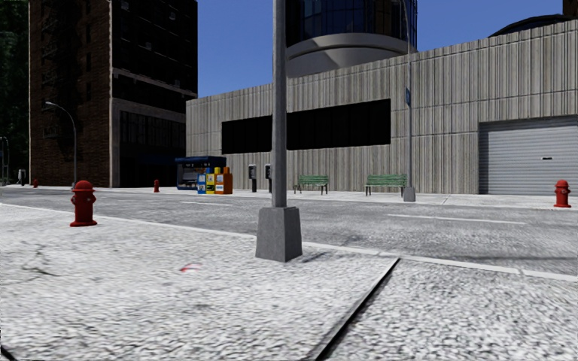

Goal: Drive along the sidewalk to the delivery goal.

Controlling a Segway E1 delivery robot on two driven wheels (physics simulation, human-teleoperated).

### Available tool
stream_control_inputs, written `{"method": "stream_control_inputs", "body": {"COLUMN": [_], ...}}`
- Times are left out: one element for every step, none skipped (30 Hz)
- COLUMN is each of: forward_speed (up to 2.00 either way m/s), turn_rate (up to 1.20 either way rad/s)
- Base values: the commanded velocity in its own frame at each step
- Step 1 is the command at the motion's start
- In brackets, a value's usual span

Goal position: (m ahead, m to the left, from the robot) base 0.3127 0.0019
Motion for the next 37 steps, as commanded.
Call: {"method": "stream_control_inputs", "body": {"forward_speed": [0.0, 0.0, 0.0, 0.0, 0.0, 0.0, 0.0, 0.0, 0.0, 0.0, 0.0, 0.0, 0.0, 0.0, 0.0, 0.0, 0.0, 0.0, 0.0, 0.0, 0.0, 0.0, 0.0, 0.0, 0.0, 0.0, 0.0, 0.0, 0.0, 0.0, 0.0, 0.0, 0.0, 0.0, 0.0, 0.0, 0.0], "turn_rate": [0.24, 0.24, 0.24, 0.24, 0.24, 0.24, 0.18, 0.0, 0.0, 0.0, 0.0, 0.0, 0.0, 0.0, 0.0, 0.0, 0.0, 0.0, 0.0, 0.0, 0.0, 0.0, 0.0, 0.0, 0.0, 0.0, 0.0, 0.0, 0.0, 0.0, 0.0, 0.0, 0.0, 0.0, 0.0, 0.0, 0.0]}}
